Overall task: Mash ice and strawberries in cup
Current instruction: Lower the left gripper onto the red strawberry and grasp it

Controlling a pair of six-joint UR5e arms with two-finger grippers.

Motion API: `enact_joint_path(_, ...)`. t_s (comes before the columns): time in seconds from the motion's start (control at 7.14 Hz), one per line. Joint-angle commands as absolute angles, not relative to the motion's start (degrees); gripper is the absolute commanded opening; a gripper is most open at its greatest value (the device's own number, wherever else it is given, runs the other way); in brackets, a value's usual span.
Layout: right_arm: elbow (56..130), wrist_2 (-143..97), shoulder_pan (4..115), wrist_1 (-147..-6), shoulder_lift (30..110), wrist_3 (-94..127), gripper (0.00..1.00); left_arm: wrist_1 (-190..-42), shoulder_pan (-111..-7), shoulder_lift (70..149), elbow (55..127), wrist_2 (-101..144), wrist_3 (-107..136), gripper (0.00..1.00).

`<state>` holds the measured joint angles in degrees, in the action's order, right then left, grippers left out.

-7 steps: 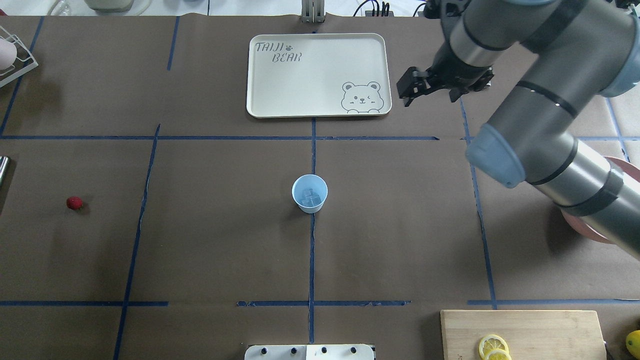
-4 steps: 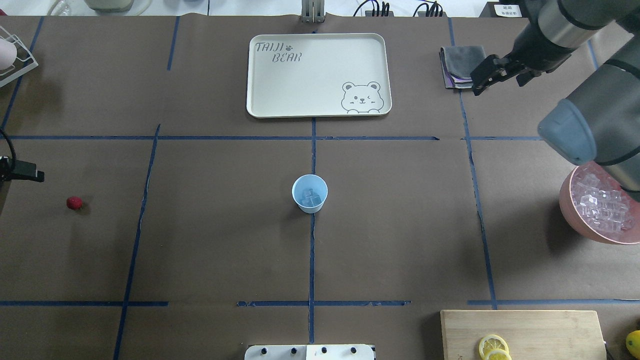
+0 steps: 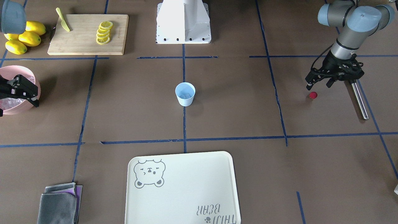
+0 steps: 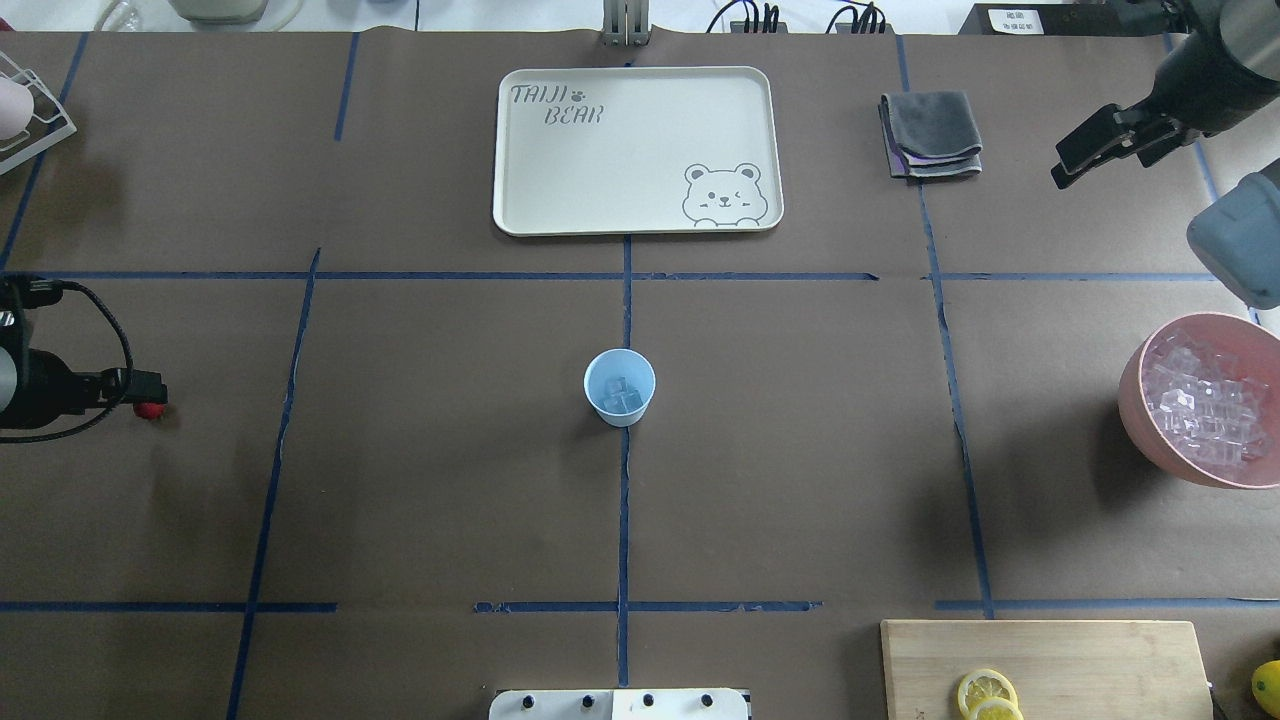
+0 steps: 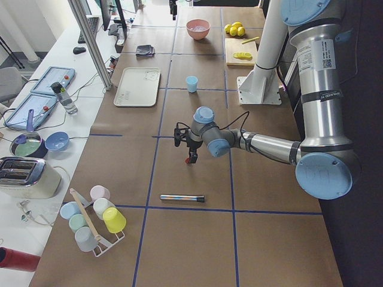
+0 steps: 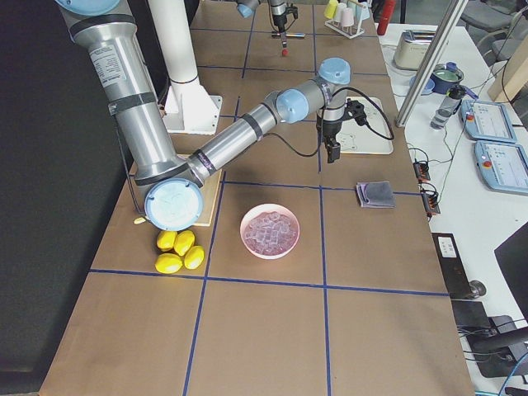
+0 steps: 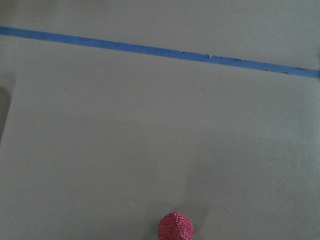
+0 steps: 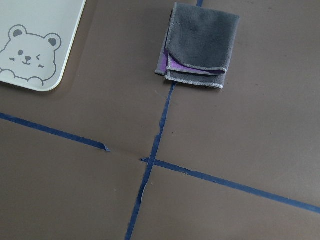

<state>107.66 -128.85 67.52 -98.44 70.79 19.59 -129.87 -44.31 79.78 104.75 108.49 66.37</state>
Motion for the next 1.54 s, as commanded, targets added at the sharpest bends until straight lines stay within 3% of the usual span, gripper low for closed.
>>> enact_joint_path(0.0, 107.58, -128.85, 67.59, -98.35, 70.93, 19.51, 0.99, -129.81, -43.68, 80.42, 103.28, 108.11, 66.45, 0.97)
enact_joint_path(0.56, 107.32, -128.76, 67.50, -98.35, 70.93, 19.95, 0.99, -129.81, -43.59, 82.97, 99.67, 108.11, 66.09, 0.91)
enact_joint_path(1.4, 107.23, -128.67, 67.32, -98.35, 71.01, 20.04, 0.99, -129.90, -43.59, 82.97, 99.23, 108.11, 66.09, 0.70)
